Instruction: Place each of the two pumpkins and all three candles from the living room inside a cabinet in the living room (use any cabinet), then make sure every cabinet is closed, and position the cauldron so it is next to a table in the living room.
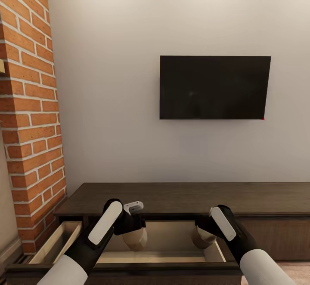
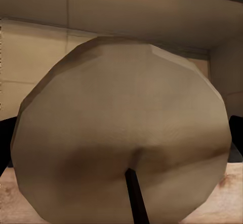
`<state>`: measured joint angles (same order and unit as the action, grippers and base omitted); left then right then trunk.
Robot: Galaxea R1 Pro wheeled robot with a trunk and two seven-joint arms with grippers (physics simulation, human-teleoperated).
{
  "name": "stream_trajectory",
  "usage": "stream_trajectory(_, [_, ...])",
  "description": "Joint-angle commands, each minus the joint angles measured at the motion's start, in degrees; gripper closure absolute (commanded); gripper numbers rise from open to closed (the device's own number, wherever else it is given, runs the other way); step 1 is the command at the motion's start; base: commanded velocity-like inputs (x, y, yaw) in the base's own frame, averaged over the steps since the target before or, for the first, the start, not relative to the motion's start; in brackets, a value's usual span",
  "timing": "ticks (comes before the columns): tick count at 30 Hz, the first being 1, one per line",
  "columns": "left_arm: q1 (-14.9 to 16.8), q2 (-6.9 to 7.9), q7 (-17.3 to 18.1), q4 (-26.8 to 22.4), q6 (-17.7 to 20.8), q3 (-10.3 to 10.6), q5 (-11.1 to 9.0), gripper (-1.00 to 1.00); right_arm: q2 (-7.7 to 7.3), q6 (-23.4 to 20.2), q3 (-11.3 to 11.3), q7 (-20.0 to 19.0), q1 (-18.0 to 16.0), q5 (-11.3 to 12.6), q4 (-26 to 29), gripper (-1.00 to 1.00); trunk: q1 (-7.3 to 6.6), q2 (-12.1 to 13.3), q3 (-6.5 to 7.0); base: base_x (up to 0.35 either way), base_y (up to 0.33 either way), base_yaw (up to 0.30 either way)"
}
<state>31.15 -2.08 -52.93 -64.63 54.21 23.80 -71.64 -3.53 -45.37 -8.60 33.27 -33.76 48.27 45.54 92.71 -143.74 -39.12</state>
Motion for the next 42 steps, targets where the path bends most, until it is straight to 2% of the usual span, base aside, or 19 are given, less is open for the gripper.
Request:
stream_trajectory(1, [0.0,-0.01,-0.6,-0.1,0.0,0.0,-0.1,1.0,-0.08,0.0,-0.3,0.6,-0.1,0.6,0.1,1.0,-0.01,0.0,-0.08,0.0,0.0,0.0])
stream_trajectory(6, [0.0,-0.03,-0.5,-0.1,-0.8,0.0,1.4,1.0,-0.08,0.0,-0.3,0.6,-0.1,0.6,0.1,1.0,-0.01,0.0,-0.08,0.0,0.0,0.0])
stream_trajectory(12, [0.0,-0.05,-0.4,-0.1,-0.9,0.0,1.5,1.0,-0.08,0.0,-0.3,0.6,-0.1,0.6,0.2,1.0,-0.01,0.0,-0.08,0.0,0.0,0.0])
stream_trajectory(17, [0.0,-0.89,-0.4,-0.1,-1.0,0.1,1.6,1.0,-0.08,0.1,-0.3,0.6,-0.1,0.6,0.2,1.0,-0.01,0.0,-0.08,0.0,0.0,0.0])
stream_trajectory(23, [0.0,-1.07,-0.4,-0.1,-1.0,0.0,1.7,1.0,-0.08,1.0,-0.3,0.5,0.0,0.6,0.1,1.0,-0.01,0.0,-0.08,0.0,0.0,0.0])
stream_trajectory(30, [0.0,-1.09,-0.4,-0.2,-1.0,0.0,1.7,1.0,-0.08,1.9,-3.5,0.6,0.0,0.6,-0.1,1.0,-0.01,0.0,-0.08,0.0,0.0,0.0])
stream_trajectory(42, [0.0,-1.09,-0.4,-0.2,-1.0,0.0,1.6,1.0,-0.08,2.0,-3.9,0.6,0.0,0.6,-0.1,1.0,-0.01,0.0,-0.08,0.0,0.0,0.0])
